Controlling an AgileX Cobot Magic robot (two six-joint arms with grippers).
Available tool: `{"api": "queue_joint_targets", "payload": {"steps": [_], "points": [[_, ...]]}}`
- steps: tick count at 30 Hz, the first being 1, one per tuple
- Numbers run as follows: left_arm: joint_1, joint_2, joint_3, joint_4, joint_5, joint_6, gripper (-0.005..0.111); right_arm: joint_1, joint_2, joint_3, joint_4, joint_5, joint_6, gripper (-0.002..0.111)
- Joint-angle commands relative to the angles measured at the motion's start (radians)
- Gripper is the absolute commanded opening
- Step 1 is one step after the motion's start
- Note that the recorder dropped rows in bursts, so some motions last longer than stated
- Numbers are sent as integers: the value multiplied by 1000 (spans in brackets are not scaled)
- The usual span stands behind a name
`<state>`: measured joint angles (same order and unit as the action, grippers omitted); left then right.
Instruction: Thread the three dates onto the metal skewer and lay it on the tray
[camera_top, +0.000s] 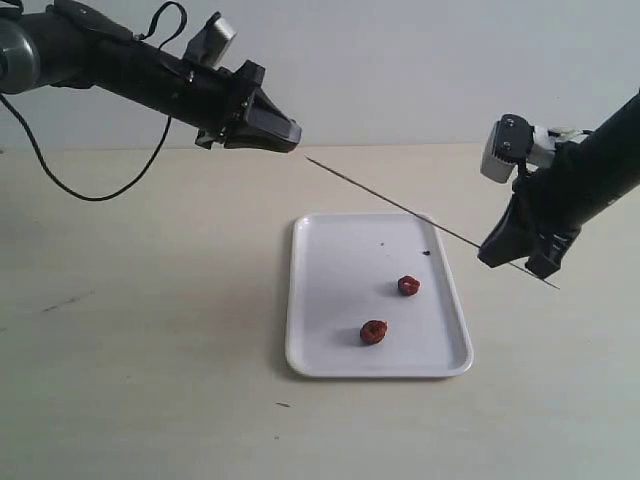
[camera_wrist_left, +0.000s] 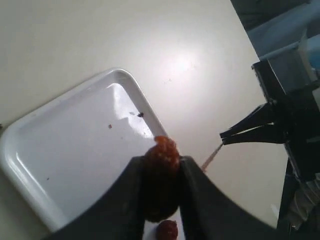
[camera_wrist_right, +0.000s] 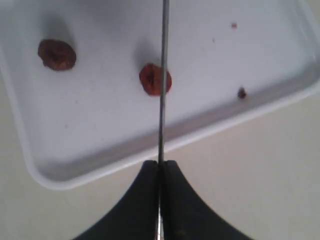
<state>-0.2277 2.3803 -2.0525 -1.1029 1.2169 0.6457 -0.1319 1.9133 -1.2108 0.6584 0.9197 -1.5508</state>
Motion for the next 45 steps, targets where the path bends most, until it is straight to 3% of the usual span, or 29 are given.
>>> {"api": "queue_joint_targets", "payload": {"steps": [1, 17, 45], "points": [[-15, -13, 3, -17, 4, 4, 22, -3, 5, -2, 127, 1, -108, 0], [22, -13, 3, -39, 4, 0, 24, -3, 5, -2, 37, -53, -16, 0], [-11, -13, 3, -46, 4, -3, 24, -3, 5, -2, 42, -56, -16, 0]]}}
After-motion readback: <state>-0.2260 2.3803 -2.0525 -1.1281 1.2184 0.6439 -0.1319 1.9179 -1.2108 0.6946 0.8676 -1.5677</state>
